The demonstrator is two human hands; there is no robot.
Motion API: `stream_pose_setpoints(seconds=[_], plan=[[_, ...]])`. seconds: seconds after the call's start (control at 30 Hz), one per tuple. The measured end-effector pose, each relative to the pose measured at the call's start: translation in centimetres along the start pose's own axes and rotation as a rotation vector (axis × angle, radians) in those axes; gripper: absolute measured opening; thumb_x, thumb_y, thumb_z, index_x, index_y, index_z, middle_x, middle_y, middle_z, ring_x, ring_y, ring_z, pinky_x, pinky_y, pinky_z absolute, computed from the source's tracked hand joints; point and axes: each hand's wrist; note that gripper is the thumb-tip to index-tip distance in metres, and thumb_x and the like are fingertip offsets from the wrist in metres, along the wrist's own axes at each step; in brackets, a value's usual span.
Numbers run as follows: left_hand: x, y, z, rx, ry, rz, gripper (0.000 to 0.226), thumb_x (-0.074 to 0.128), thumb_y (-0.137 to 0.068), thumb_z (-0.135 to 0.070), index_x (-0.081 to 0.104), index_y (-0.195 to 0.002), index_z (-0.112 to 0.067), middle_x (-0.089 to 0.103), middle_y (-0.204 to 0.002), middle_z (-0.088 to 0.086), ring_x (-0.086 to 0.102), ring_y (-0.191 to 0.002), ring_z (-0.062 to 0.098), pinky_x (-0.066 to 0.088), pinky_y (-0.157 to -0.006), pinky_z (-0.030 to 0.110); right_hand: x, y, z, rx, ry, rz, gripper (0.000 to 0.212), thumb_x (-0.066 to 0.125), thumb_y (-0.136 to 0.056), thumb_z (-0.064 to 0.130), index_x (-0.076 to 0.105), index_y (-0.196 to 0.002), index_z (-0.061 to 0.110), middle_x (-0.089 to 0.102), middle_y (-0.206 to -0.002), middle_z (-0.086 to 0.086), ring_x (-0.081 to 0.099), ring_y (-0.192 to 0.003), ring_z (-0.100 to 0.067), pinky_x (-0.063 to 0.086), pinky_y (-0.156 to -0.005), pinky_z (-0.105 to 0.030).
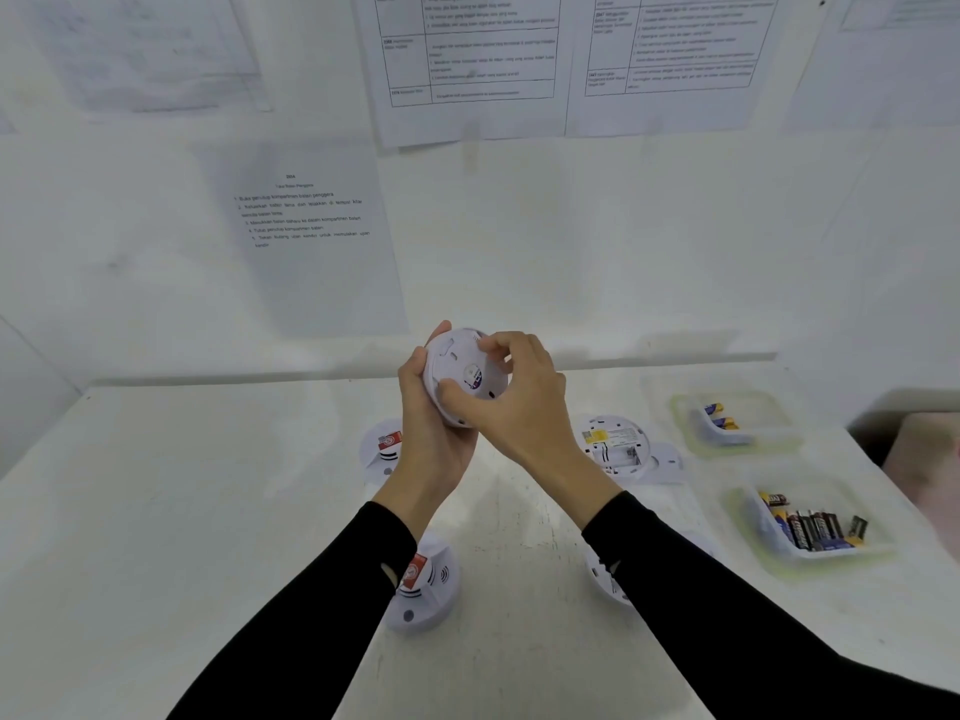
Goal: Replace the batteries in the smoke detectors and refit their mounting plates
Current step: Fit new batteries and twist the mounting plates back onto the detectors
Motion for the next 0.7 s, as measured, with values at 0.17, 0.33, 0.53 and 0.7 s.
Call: stream_pose_setpoints(seconds=[0.17,0.33,0.53,0.7], plan=[[-0.6,-0.6,0.4,0.019,-0.098,0.012,0.037,0.042,-0.099,-0.046,0.062,-0.125,-0.028,0.067,-0.117,0.007,0.064,-0.108,0.025,0.055,-0.09,0.037,0.1,0.1,-0.4,0.0,-0.009,0.012,0.058,0.071,-0.065,0.054,0.049,-0.11,0.026,0.053,-0.107,0.014,0.054,-0.098,-0.009,0.046,-0.086,-0.031],[-3.1,-1.8,-0.6,-0.222,-0.168,0.103,0.054,0.053,-0.09,-0.044,0.054,-0.138,-0.022,0.061,-0.135,0.015,0.058,-0.123,0.038,0.046,-0.104,0.052,-2.4,-1.4,-2.7,0.323,-0.303,0.322,0.039,0.051,-0.09,0.058,0.057,-0.112,0.026,0.065,-0.108,0.004,0.063,-0.095,-0.014,0.047,-0.076,-0.022],[-5.3,-2.9,2.0,-0.203,-1.002,-0.012,0.091,0.08,-0.08,-0.04,0.027,-0.15,-0.016,0.045,-0.135,-0.001,0.055,-0.11,0.016,0.047,-0.089,0.028,-3.4,-1.7,-9.5,0.601,-0.296,0.311,0.049,0.03,-0.101,0.053,0.064,-0.109,0.019,0.066,-0.113,-0.004,0.064,-0.102,-0.018,0.051,-0.093,-0.036],[-7.7,-3.5,6.4,0.039,-1.495,-0.006,0.116,0.092,-0.061,-0.045,0.025,-0.15,-0.011,0.037,-0.147,0.005,0.038,-0.135,0.022,0.036,-0.109,0.033,-2.8,0.4,-11.7,0.745,-0.326,0.363,0.058,0.024,-0.102,0.052,0.059,-0.121,0.01,0.068,-0.109,-0.01,0.066,-0.101,-0.023,0.052,-0.095,-0.038]])
Point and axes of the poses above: each hand's wrist, its own y-axis away from the middle knuckle, its own x-axis out of the palm, z = x × y
